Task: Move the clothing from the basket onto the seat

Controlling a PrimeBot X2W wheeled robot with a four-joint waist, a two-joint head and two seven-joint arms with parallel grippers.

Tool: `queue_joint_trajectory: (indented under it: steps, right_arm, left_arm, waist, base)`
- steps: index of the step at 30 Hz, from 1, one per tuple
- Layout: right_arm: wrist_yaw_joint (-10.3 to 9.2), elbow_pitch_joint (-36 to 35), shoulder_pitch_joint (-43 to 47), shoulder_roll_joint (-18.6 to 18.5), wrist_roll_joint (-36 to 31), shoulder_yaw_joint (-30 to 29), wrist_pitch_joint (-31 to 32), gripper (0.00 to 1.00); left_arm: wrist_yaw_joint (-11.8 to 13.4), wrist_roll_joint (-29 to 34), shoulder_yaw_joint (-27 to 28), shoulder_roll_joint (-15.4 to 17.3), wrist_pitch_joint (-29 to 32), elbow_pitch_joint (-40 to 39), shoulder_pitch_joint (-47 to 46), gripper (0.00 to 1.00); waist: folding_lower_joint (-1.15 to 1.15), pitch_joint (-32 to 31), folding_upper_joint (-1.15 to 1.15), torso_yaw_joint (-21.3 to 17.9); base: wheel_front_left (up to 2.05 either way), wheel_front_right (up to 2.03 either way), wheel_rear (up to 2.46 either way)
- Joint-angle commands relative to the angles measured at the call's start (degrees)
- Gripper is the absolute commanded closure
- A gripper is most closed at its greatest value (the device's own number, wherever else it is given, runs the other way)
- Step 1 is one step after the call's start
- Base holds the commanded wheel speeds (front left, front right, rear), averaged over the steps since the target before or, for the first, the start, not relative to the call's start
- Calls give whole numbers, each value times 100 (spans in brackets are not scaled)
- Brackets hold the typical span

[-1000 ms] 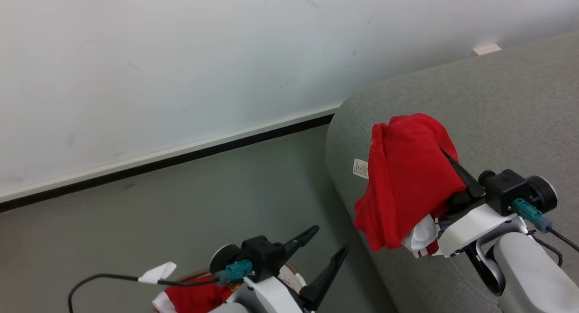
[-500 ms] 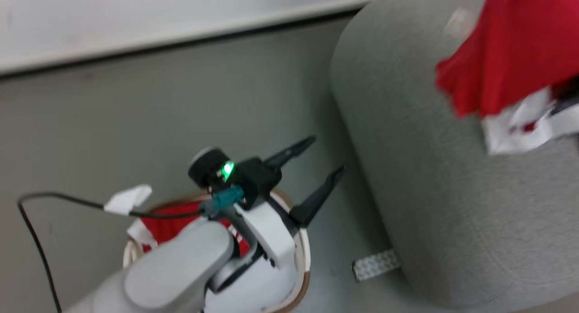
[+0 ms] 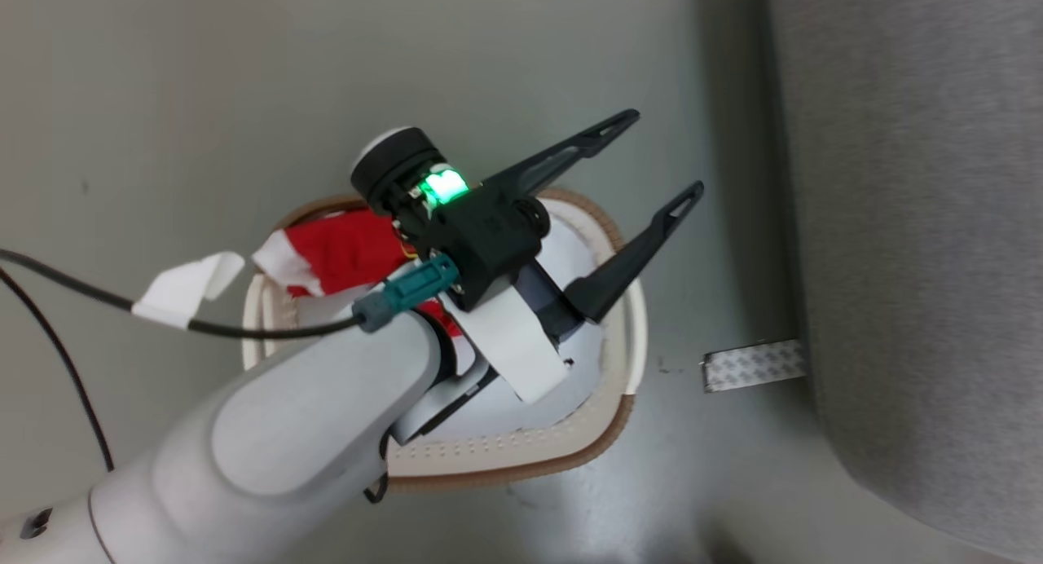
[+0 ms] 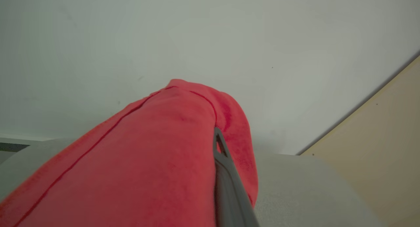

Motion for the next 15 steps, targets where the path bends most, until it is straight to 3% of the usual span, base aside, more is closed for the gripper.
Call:
queue_joint_trajectory:
  steps: [1, 2, 3, 4, 5, 6, 10, 15]
  right_arm:
    - [-14, 219, 119, 8, -148, -248, -96, 100]
    - [-14, 401, 224, 58, -298, -422, -160, 100]
    - [-14, 583, 313, 134, -416, -611, -236, 91]
    - [-13, 752, 392, 240, -546, -762, -310, 68]
    - [-13, 905, 472, 346, -667, -897, -397, 17]
    - [-14, 1035, 545, 426, -733, -1010, -480, 0]
    - [-13, 1397, 891, 822, -969, -1196, -745, 0]
    - [-14, 1391, 1436, 1205, -897, -1003, -913, 0]
  left_arm:
    - [-6, 110, -13, -10, -67, -47, -63, 0]
    - [-8, 85, -16, -16, -89, -71, -35, 0]
    - [-5, 75, -31, -9, -125, -93, 18, 0]
    - [10, 69, -49, 10, -132, -102, 80, 0]
    - [30, 53, -53, 44, -158, -107, 139, 0]
    - [46, 24, -51, 66, -163, -113, 178, 0]
    - [113, -96, 1, 204, -173, -105, 376, 0]
    - [263, -295, 133, 469, -273, -73, 754, 0]
  waist:
    - [-3, 403, 0, 387]
    - [-3, 405, 0, 393]
    - [-3, 390, 0, 389]
    - [-3, 357, 0, 373]
    - [-3, 309, 0, 347]
    - [-3, 252, 0, 316]
    - [-3, -57, 0, 145]
    - [-3, -621, 0, -86]
  base:
    - [0, 0, 0]
    - [0, 0, 0]
    - [0, 0, 0]
    - [0, 0, 0]
    - [0, 0, 0]
    - [0, 0, 0]
    - [0, 0, 0]
    - [0, 0, 0]
